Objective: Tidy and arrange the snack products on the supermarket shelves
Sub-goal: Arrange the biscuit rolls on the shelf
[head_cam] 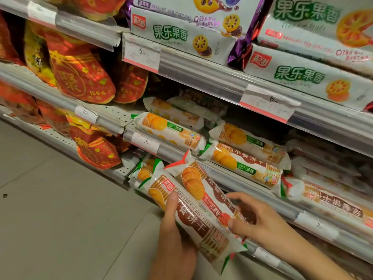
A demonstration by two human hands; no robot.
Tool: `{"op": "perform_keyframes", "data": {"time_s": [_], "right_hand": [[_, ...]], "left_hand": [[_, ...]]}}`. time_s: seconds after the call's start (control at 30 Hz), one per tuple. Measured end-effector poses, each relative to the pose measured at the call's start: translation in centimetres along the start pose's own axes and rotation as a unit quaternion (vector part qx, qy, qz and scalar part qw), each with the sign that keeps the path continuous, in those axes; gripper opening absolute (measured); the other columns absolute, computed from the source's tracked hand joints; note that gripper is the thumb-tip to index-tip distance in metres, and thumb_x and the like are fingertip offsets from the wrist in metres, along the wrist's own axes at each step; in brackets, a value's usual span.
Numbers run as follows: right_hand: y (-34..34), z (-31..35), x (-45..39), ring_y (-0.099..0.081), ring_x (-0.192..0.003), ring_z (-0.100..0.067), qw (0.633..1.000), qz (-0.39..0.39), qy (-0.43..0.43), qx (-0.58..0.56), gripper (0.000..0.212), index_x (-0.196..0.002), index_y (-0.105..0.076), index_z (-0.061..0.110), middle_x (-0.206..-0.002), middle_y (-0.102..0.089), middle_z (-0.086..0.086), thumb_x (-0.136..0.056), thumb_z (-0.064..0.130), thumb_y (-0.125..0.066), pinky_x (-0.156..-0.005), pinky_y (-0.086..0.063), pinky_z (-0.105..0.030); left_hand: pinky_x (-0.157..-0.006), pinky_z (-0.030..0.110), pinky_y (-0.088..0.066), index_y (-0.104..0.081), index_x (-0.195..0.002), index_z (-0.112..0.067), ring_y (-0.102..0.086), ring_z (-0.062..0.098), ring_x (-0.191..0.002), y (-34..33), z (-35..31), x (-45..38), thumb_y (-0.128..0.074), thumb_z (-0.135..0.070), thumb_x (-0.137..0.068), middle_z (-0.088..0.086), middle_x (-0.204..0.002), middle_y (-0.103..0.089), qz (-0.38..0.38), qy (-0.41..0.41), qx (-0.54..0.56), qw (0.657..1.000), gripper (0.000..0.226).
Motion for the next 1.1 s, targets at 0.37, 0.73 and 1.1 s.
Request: {"op": "perform_keyframes", "data": {"time_s": [0.37, 0.73, 1.1], "right_hand": [[2.0, -0.3, 3.4, -0.061, -0.097, 0.004, 0.970, -0.151, 0.042, 0.186, 0.056, -0.122, -0.051, 0.046, -0.107, -0.063, 0.027, -0.074, 0.064, -0.075, -0.081, -0.053, -0.024], [12.7, -1.6, 9.2, -0.060, -0.108, -0.024, 0.807, -0.317, 0.002, 0.498, 0.077, -0.140, -0.052, 0.023, -0.128, -0.058, 0.001, -0.070, 0.023, -0.086, -0.085, -0.056, -0.045], [20.7, -7.5, 7.3, -0.064, -0.101, -0.039, 0.799, -0.296, -0.197, 0.486, 0.058, -0.136, -0.051, 0.012, -0.108, -0.069, -0.017, -0.090, 0.040, -0.072, -0.077, -0.053, -0.041]], "left_hand": [[-0.054, 0.032, -0.059, -0.070, -0.107, -0.012, -0.076, 0.025, -0.073, -1.0, 2.1, -1.3, -0.086, -0.042, -0.060, 0.014, -0.089, -0.077, 0.107, -0.031, -0.068, 0.991, 0.058], [-0.088, 0.049, -0.053, -0.061, -0.127, -0.028, -0.074, 0.026, -0.100, 0.6, 0.9, -2.1, -0.064, -0.055, -0.079, 0.006, -0.115, -0.075, 0.009, -0.023, -0.039, 0.999, 0.055], [-0.107, 0.049, -0.044, -0.056, -0.136, -0.022, -0.066, 0.024, -0.119, 0.2, 2.7, -2.4, -0.067, -0.036, -0.084, 0.004, -0.122, -0.073, 0.016, -0.021, -0.039, 0.999, 0.055]]}}
Point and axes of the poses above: each hand's wrist, its own x-axis away from the middle knuckle, its own y-axis out of the back of the hand, z = x × y, the point moved 3 cm from there along -x, towards the middle knuckle
